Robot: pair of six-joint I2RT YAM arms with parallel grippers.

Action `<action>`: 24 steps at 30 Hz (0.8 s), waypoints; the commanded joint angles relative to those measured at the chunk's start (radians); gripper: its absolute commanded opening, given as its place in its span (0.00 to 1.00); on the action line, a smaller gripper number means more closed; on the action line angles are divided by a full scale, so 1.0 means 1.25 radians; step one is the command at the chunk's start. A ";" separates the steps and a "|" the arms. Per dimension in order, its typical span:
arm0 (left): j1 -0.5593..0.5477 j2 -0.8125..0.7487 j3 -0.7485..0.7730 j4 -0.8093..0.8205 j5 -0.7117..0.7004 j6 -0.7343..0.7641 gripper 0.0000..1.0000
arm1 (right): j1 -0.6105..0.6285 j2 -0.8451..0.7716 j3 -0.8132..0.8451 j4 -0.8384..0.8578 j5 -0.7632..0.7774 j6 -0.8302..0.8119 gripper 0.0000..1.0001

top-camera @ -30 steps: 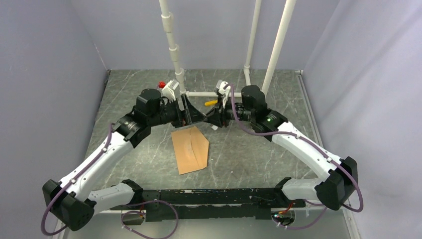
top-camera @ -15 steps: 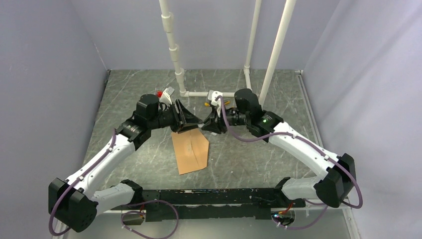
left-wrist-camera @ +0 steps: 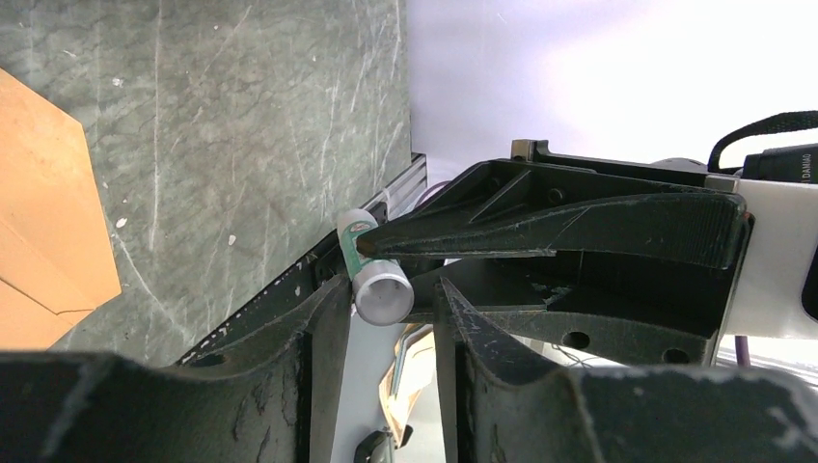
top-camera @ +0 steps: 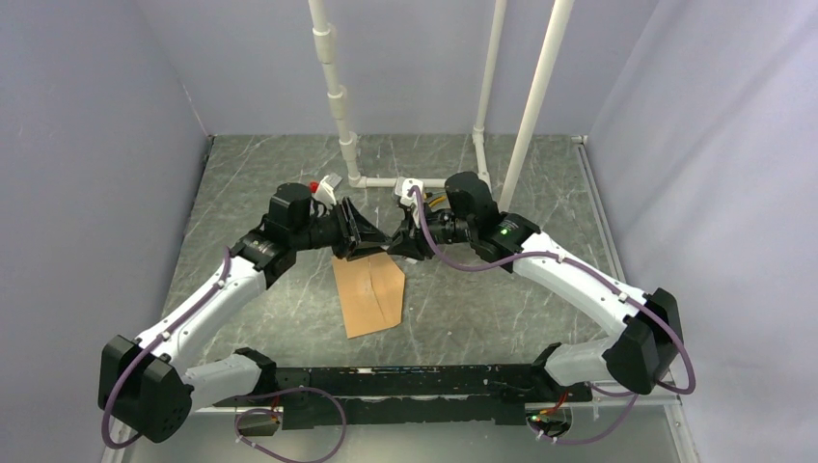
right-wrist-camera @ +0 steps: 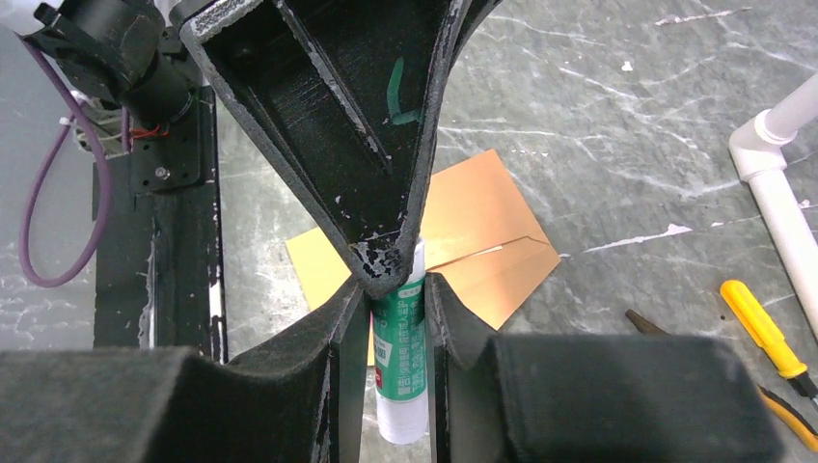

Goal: Place the letter into the envelope and seal it

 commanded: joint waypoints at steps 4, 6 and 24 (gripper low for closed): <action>-0.005 0.032 0.008 0.003 0.072 0.017 0.31 | 0.003 -0.011 0.031 0.039 -0.029 -0.016 0.19; -0.005 0.041 0.015 0.001 0.085 0.024 0.11 | 0.003 -0.005 0.040 0.029 -0.022 -0.013 0.21; 0.029 0.039 0.096 0.064 0.254 0.082 0.02 | -0.049 -0.294 -0.318 0.395 0.095 0.557 0.83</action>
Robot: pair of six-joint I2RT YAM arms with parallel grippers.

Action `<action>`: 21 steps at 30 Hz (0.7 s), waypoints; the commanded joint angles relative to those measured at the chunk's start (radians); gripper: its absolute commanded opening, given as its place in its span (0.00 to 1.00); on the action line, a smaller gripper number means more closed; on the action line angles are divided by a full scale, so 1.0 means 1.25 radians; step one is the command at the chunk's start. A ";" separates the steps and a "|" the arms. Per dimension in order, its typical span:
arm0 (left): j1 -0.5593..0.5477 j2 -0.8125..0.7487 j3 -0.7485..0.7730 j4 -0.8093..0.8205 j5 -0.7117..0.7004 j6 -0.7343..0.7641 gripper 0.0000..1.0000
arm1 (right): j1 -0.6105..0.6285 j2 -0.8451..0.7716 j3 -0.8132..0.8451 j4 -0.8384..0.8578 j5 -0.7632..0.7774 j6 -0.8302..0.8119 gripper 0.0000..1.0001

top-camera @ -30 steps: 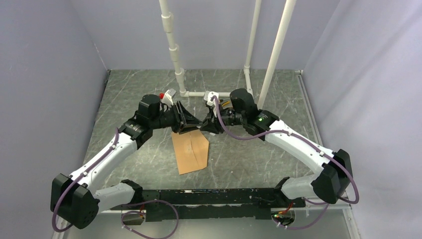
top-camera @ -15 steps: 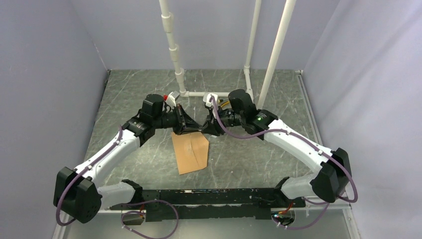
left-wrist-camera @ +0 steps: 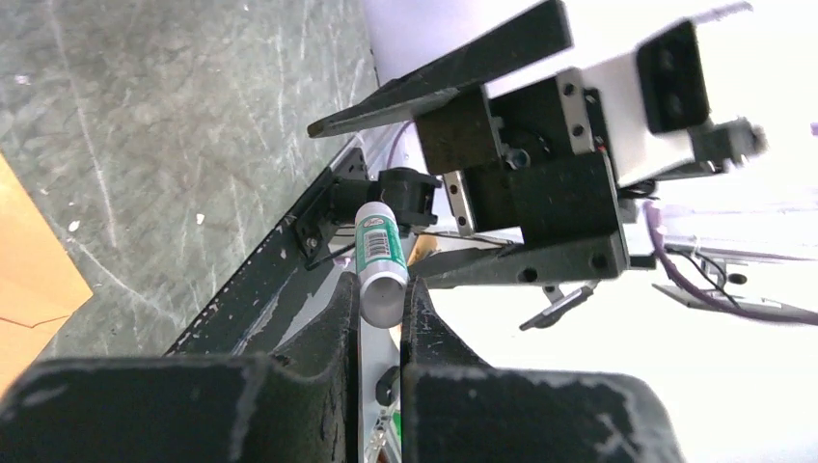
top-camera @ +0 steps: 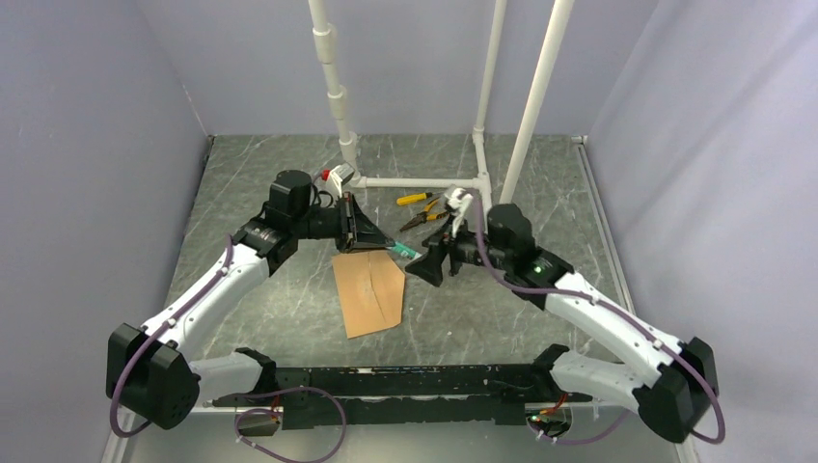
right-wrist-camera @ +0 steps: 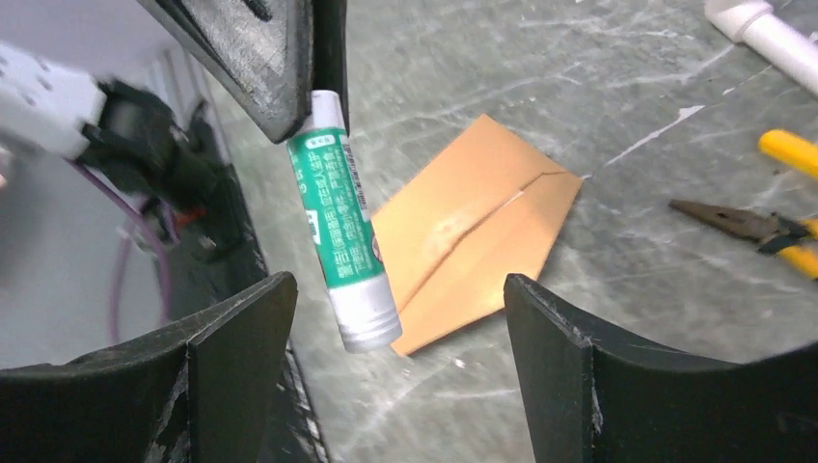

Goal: Place the letter into the envelope and seal it

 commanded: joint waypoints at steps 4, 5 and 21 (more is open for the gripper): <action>0.009 -0.019 0.018 0.158 0.099 -0.078 0.02 | -0.009 -0.154 -0.219 0.530 0.112 0.658 0.84; 0.009 -0.019 0.015 0.187 0.100 -0.095 0.02 | -0.004 -0.177 -0.257 0.585 0.164 0.748 0.84; 0.011 -0.050 0.033 0.330 0.053 -0.211 0.02 | 0.011 -0.211 -0.166 0.544 0.223 0.913 0.59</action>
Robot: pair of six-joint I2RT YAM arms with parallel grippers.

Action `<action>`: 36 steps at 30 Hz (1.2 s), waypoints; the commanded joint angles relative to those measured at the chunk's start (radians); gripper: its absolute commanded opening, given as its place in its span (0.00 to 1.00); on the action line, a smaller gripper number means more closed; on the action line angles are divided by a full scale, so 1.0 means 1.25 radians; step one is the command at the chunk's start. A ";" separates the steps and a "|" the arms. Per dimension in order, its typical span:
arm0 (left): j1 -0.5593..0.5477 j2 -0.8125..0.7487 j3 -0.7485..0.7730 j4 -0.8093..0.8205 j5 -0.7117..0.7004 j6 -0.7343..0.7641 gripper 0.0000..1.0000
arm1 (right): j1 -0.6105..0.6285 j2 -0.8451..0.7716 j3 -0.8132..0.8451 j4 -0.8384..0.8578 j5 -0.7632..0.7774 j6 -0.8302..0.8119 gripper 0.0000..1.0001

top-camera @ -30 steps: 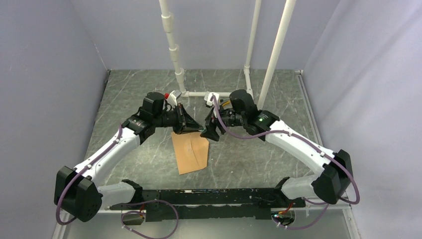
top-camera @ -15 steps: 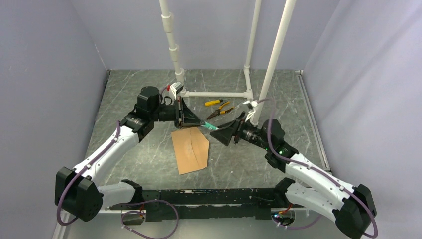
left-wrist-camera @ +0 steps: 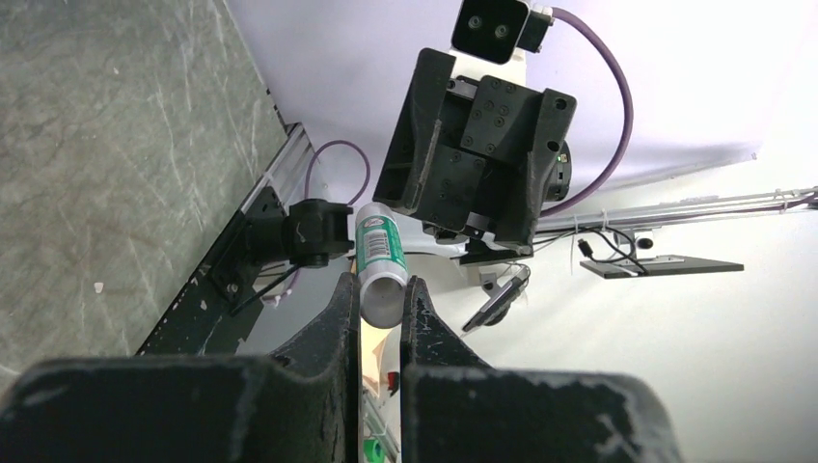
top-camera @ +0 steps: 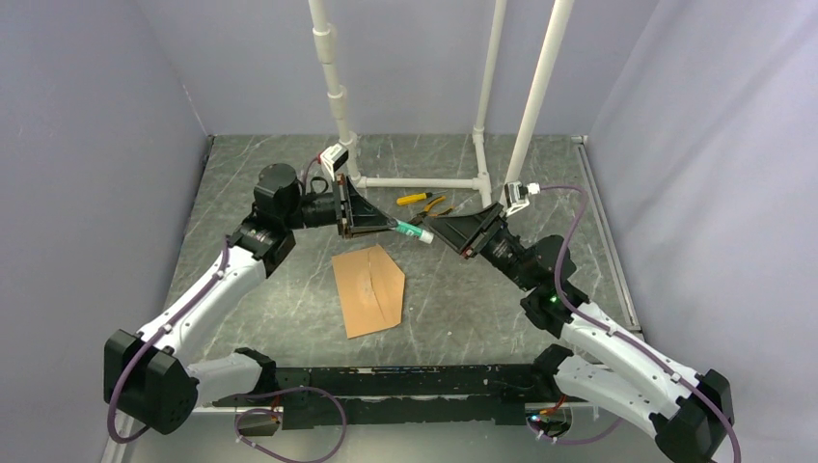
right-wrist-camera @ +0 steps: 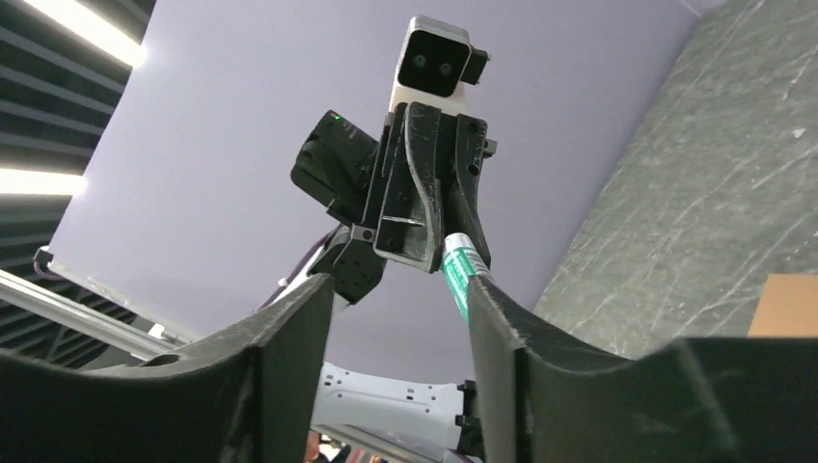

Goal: Place the letter into the envelope and seal it

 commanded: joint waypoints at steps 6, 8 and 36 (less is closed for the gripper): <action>0.003 -0.053 0.036 0.093 -0.049 -0.043 0.02 | 0.003 -0.038 0.074 -0.070 0.023 -0.045 0.71; 0.005 -0.055 0.032 0.111 -0.052 -0.056 0.02 | 0.003 -0.039 0.073 -0.058 0.017 -0.050 0.71; 0.004 -0.077 0.023 0.125 -0.055 -0.063 0.02 | 0.003 0.044 0.097 0.050 -0.050 0.023 0.34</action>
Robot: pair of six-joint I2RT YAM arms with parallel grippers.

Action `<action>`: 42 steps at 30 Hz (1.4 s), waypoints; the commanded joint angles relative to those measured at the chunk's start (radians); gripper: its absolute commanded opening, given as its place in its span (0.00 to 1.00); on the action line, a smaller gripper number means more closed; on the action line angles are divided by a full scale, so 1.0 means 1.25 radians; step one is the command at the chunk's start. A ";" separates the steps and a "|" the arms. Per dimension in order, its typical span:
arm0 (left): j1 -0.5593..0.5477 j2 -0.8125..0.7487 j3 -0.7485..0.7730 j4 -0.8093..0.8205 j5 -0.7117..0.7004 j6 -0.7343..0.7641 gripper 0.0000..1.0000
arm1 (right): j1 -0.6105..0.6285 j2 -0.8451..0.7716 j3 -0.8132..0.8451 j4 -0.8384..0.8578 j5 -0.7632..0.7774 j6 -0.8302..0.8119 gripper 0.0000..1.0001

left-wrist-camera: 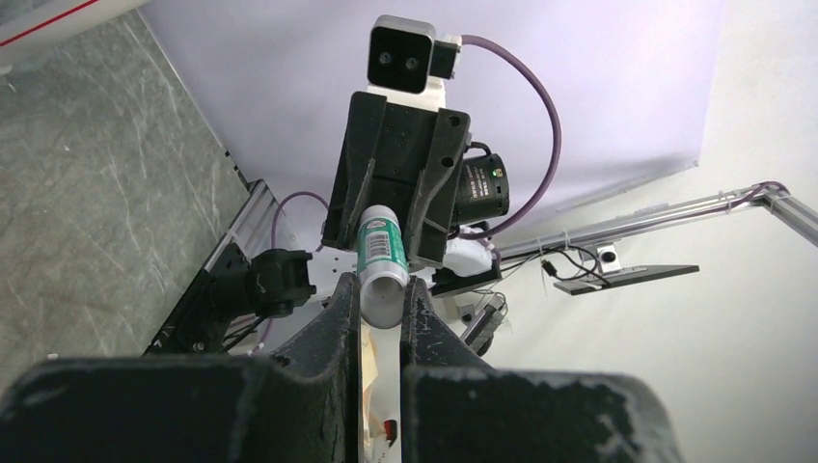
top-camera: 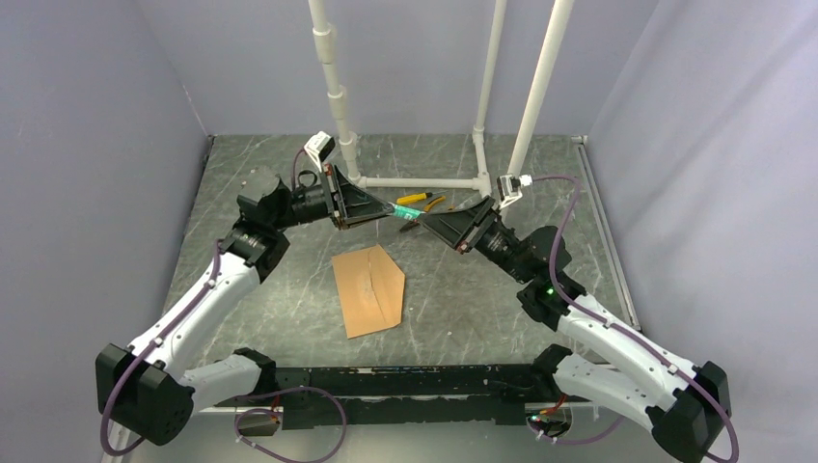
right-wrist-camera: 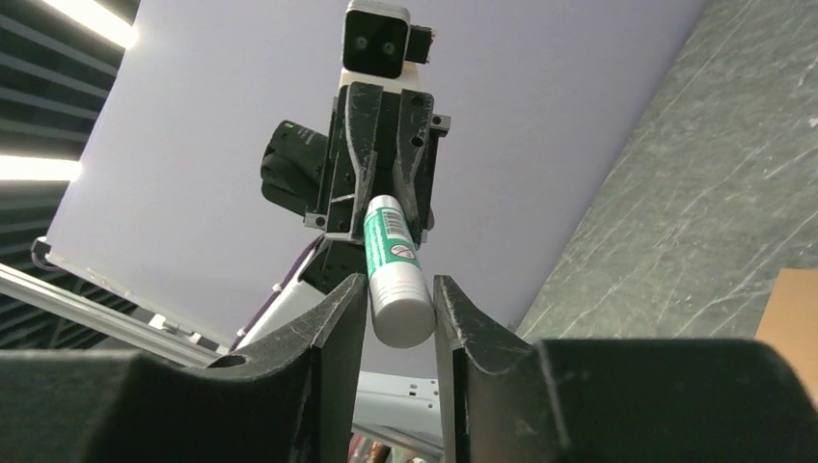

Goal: Place the letter into the envelope and seal it

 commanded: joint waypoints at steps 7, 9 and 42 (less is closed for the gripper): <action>0.004 -0.037 0.020 -0.041 0.004 0.051 0.26 | 0.003 0.004 0.033 0.106 -0.026 0.023 0.03; 0.004 -0.026 0.019 -0.038 0.012 0.051 0.47 | 0.003 0.012 0.029 0.128 -0.041 0.030 0.00; 0.002 -0.013 0.026 -0.072 0.024 0.044 0.02 | -0.003 0.078 0.054 0.286 -0.195 0.004 0.00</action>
